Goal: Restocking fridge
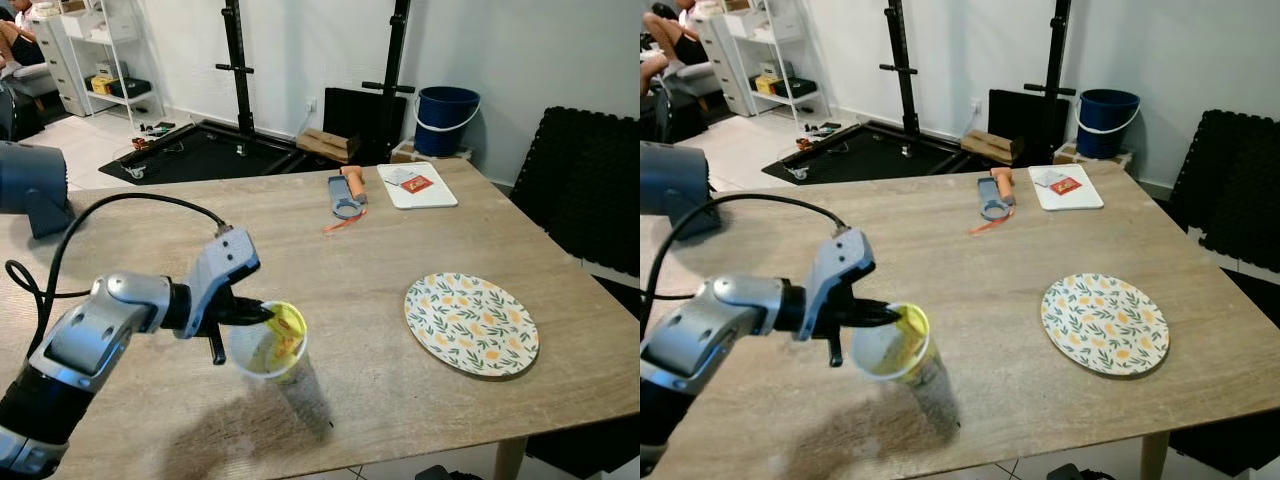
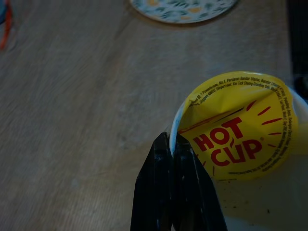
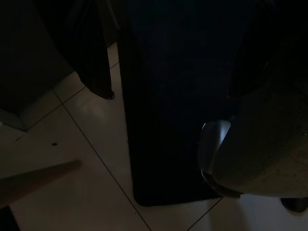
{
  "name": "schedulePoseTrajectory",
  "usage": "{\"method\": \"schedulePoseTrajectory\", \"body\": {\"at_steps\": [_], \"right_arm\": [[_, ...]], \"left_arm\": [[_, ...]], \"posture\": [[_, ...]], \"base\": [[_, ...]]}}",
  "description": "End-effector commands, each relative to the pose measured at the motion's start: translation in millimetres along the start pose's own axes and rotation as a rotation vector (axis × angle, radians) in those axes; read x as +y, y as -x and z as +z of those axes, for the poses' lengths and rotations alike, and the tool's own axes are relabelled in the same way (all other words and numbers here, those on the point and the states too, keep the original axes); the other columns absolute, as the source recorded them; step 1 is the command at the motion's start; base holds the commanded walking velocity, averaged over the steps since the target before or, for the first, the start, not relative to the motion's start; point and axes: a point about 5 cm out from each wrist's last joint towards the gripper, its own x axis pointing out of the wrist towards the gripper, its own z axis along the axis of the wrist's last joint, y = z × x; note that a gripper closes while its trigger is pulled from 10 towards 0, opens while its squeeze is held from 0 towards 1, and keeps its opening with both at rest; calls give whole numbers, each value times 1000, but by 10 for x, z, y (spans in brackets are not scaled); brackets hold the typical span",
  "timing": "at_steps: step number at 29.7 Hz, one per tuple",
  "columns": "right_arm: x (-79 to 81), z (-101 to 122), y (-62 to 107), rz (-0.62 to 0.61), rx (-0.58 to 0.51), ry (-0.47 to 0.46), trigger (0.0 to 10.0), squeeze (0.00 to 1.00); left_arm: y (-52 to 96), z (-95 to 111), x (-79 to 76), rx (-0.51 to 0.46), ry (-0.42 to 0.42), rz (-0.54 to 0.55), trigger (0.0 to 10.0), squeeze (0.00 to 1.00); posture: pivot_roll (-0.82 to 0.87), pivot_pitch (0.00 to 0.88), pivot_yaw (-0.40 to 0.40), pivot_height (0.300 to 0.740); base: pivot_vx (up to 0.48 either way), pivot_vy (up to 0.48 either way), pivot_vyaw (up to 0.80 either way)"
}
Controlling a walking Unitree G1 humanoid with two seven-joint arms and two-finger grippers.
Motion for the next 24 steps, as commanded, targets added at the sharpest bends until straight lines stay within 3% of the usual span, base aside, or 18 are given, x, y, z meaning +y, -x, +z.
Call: {"method": "schedulePoseTrajectory", "body": {"at_steps": [1,24], "right_arm": [[27,-33,0,12,12,0,10000,0],[23,-46,1,9,16,-2,10000,0]], "left_arm": [[59,21,-43,13,-33,-19,10000,0],[-44,14,-212,-12,-45,-102,10000,0]], "posture": [[-10,0,22,740],[-13,1,21,740]], "base": [[-382,0,0],[-469,0,0]]}}
